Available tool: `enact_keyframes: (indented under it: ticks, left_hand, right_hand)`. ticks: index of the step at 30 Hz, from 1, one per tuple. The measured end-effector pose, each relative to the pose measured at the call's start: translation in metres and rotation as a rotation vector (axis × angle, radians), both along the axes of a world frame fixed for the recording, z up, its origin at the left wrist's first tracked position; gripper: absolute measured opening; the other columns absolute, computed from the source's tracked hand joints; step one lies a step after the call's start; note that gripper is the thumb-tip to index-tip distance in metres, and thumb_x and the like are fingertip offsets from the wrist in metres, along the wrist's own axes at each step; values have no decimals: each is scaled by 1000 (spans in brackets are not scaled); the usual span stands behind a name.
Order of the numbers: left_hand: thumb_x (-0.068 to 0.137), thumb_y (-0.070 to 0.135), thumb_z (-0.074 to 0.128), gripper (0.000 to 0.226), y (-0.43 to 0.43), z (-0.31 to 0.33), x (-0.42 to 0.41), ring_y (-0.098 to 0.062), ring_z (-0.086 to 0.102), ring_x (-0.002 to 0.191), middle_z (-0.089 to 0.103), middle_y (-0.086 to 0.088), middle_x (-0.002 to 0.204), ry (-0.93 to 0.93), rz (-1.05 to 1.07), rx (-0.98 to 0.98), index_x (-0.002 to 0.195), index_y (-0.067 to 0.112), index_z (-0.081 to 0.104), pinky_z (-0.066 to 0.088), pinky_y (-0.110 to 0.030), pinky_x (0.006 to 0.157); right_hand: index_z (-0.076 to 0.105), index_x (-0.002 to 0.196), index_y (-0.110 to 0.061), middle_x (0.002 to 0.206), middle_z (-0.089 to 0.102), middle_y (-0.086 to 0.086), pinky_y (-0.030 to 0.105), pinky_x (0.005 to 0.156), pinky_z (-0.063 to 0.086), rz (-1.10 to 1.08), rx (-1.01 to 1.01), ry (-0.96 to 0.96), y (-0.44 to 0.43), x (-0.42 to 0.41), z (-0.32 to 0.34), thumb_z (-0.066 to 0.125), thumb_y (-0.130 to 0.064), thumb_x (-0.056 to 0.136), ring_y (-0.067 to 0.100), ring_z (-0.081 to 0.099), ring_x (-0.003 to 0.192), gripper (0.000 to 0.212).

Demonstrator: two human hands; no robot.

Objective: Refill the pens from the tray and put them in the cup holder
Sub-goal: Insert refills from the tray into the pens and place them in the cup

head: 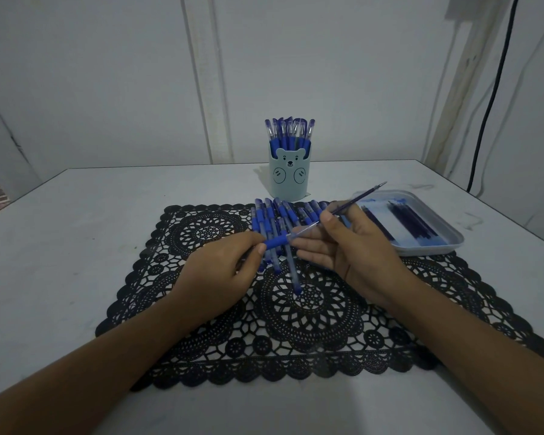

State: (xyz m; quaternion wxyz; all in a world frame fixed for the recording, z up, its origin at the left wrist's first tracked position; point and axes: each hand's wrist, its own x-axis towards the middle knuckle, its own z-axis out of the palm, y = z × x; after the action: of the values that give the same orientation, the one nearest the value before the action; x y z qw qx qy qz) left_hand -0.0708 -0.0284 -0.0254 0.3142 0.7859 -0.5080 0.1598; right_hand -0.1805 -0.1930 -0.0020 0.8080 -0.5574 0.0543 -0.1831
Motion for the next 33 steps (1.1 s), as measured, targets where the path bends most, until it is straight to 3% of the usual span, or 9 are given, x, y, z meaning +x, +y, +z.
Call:
enact_keyframes:
  ticks: [6,9,11,15,18,23,27,31,33]
  left_hand:
    - [88,41,31,37,0,1,-1,-3,49,63,51,13,60,-4,-3,-2,97,22,62,36,-11,52]
    - [88,42,32,37,1,1,0,-5,50,64,52,12,60,32,-6,-22,97,22,61,35,-11,50]
    - [88,42,32,36,1,1,1,-5,51,63,53,12,60,58,-14,-39,98,23,61,35,-11,49]
    - [88,44,31,39,0,0,0,-9,51,64,54,12,63,45,-47,-14,100,22,61,36,-14,49]
    - [88,43,32,39,-1,0,0,-6,50,62,54,13,63,33,-47,-13,100,21,62,36,-13,50]
    - [88,42,32,37,0,1,1,-5,51,62,53,13,62,57,-43,-42,99,22,61,36,-13,50]
    - [88,42,33,34,0,2,1,-10,48,55,52,10,59,104,-41,-101,95,23,60,35,-19,46]
    - [88,43,32,36,0,1,2,-10,49,58,52,10,60,91,-28,-85,96,22,61,37,-22,49]
    - [88,43,32,37,0,1,2,-9,49,60,52,11,60,77,-24,-70,97,22,61,37,-21,50]
  right_hand:
    - [52,91,-15,86,71,11,26,64,56,-25,-178,6,-1,-2,0,50,-19,88,19,69,77,6]
    - [66,92,-16,71,67,-9,18,52,47,-122,-430,44,-1,-4,1,54,-19,87,4,56,62,13]
    - [68,95,-15,61,62,-15,15,47,40,-148,-491,66,-2,-6,3,54,-19,88,0,47,54,17]
    - [72,90,-18,69,66,-10,17,50,41,-31,-397,98,1,-5,0,59,-28,77,4,49,61,21]
    - [72,92,-26,77,66,-5,19,52,41,19,-446,127,3,-4,-2,61,-37,69,4,48,61,28]
    - [63,102,-17,62,54,-5,18,46,36,-107,-279,87,-1,-4,5,50,-24,89,7,42,52,19]
    - [51,82,-14,52,50,-6,25,46,31,-281,-115,-18,-4,-5,10,47,-21,93,11,40,48,13]
    - [51,78,-13,57,56,-2,21,46,42,-402,-118,-93,-2,-6,10,50,-17,92,10,49,50,14]
    - [56,80,-13,57,58,-6,18,45,42,-386,-245,-50,-1,-7,8,53,-18,90,5,49,49,12]
